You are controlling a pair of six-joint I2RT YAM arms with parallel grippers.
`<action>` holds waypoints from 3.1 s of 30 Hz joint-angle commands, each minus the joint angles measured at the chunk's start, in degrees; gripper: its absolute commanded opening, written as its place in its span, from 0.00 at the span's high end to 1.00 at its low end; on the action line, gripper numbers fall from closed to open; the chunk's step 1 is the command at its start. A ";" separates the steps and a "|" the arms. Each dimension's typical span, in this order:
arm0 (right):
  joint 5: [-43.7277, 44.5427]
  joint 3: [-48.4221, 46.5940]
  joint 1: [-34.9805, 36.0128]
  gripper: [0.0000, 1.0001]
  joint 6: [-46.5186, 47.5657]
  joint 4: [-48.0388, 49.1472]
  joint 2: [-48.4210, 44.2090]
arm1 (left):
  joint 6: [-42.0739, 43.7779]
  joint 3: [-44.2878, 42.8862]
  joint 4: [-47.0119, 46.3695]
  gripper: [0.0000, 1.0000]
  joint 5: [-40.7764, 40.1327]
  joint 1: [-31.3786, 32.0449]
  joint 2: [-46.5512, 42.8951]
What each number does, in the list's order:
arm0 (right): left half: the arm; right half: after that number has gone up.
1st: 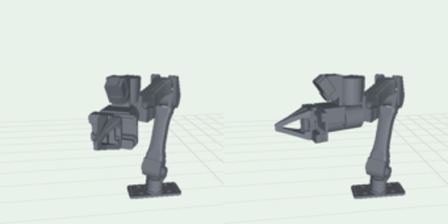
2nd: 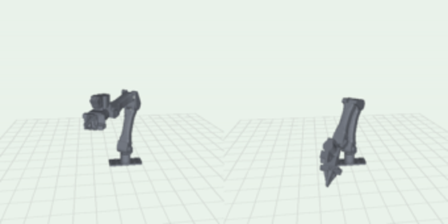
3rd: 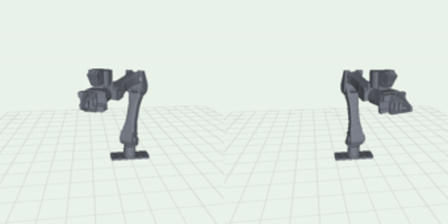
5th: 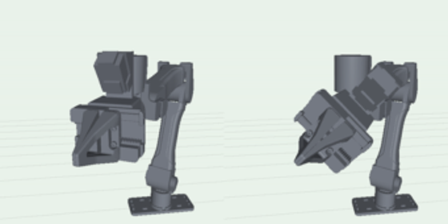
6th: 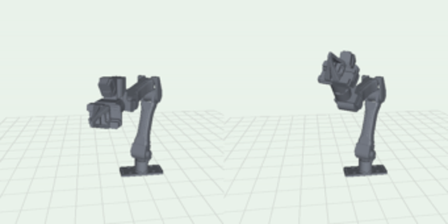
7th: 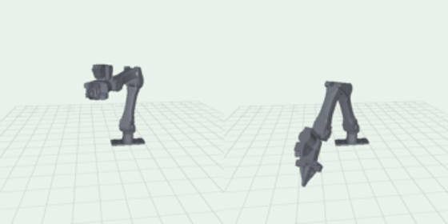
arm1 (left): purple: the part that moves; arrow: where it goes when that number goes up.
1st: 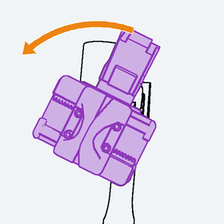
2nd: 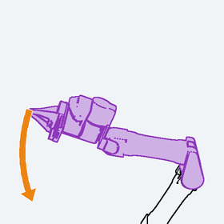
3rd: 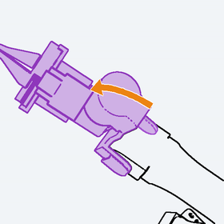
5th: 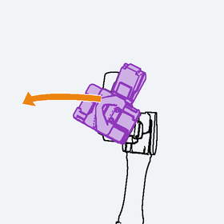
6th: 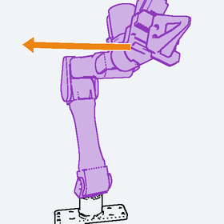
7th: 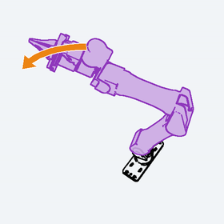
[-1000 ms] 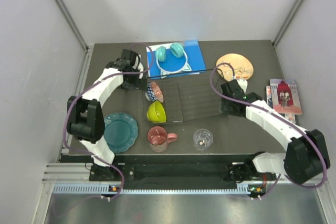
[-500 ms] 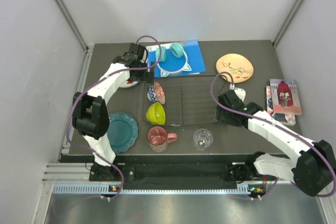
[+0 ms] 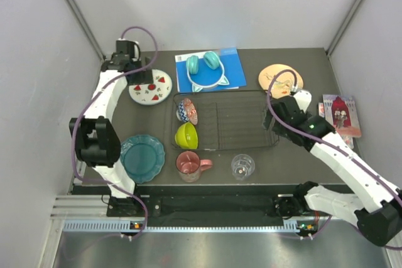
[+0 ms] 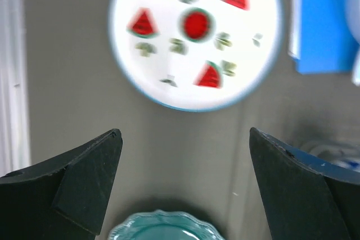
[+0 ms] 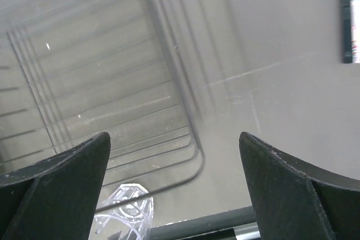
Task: Load the mixed dishes into the dish rack
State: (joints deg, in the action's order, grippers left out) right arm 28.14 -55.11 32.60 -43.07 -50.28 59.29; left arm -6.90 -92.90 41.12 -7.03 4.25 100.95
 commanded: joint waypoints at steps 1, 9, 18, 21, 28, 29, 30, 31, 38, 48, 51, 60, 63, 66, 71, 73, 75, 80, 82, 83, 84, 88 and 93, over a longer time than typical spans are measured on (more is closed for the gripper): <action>5.34 -3.95 0.54 0.04 -1.75 -3.25 -4.96 | -0.22 0.79 -2.80 0.01 3.06 -7.05 1.16; 5.09 -2.20 0.54 0.04 0.00 0.53 -12.79 | -4.79 2.37 -9.99 0.01 13.44 -15.59 9.70; 1.66 0.88 0.54 0.05 1.41 5.19 -19.47 | -5.67 -4.21 -16.50 0.04 22.84 -17.17 19.19; 0.78 0.18 0.54 0.05 2.02 5.28 -18.69 | -6.90 -5.53 -19.50 0.04 25.57 -18.31 21.74; -0.37 -2.01 0.54 0.05 2.46 5.55 -16.75 | -7.08 -7.29 -20.91 0.05 25.92 -18.93 26.49; -0.45 -2.19 0.54 0.05 2.55 5.63 -16.49 | -7.25 -7.38 -21.08 0.05 26.18 -19.02 27.37; -0.37 -2.37 0.54 0.05 2.81 5.55 -16.40 | -7.25 -7.47 -21.26 0.05 26.54 -19.10 27.81; -0.45 -2.63 0.54 0.05 2.82 5.63 -15.96 | -7.60 -7.56 -21.35 0.05 26.80 -19.10 28.25; -0.46 -2.28 0.54 0.05 2.82 6.07 -15.52 | -8.40 -7.73 -23.02 0.06 29.35 -19.63 31.24; -0.37 -1.67 0.54 0.05 2.82 6.25 -13.41 | -9.63 -5.45 -25.83 0.72 35.85 -22.09 33.96; -0.54 -1.40 0.54 0.05 2.64 6.25 -13.15 | -9.80 -5.45 -25.74 0.94 36.56 -22.97 34.32; -1.33 0.97 0.54 0.06 2.46 7.74 -13.41 | -10.15 -2.99 -23.29 1.00 41.30 -25.08 30.63; -1.86 2.37 0.54 0.06 2.64 8.79 -13.76 | -11.55 0.52 -23.11 1.00 42.45 -25.08 25.81; -2.65 3.78 0.54 0.06 2.90 10.02 -14.20 | -12.70 5.70 -23.98 1.00 42.36 -25.17 18.96; -4.49 5.45 0.54 0.06 3.69 12.40 -14.55 | -15.07 13.80 -25.92 1.00 45.16 -25.69 6.38; -5.11 6.07 0.54 0.06 3.87 13.27 -14.81 | -16.04 14.50 -25.13 1.00 45.87 -25.70 3.40; -5.73 6.33 0.45 0.06 4.13 13.54 -15.08 | -16.65 14.77 -24.34 1.00 45.61 -25.87 1.98; -5.99 6.86 0.54 0.06 5.01 13.19 -16.48 | -18.41 17.22 -24.68 1.00 46.40 -26.31 -3.38; -5.82 7.21 0.54 0.06 4.92 13.02 -17.36 | -18.51 17.93 -24.87 1.00 45.79 -26.31 -5.83; -5.82 7.30 0.54 0.06 5.10 13.02 -17.62 | -18.24 17.93 -24.34 1.00 45.26 -26.31 -6.63; -5.90 7.56 0.54 0.06 5.10 13.02 -17.71 | -17.37 17.76 -23.29 1.00 44.48 -26.40 -7.42; -6.08 7.65 0.54 0.06 5.54 13.02 -17.98 | -15.17 17.49 -21.96 1.00 40.79 -26.31 -13.12; -6.34 7.91 0.54 0.06 5.80 13.37 -18.68 | -13.76 16.27 -21.18 1.00 38.93 -26.31 -18.76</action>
State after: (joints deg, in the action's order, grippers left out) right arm 22.35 -47.51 32.62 -38.26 -38.89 42.00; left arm -20.38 -74.35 23.44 29.89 -21.78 90.56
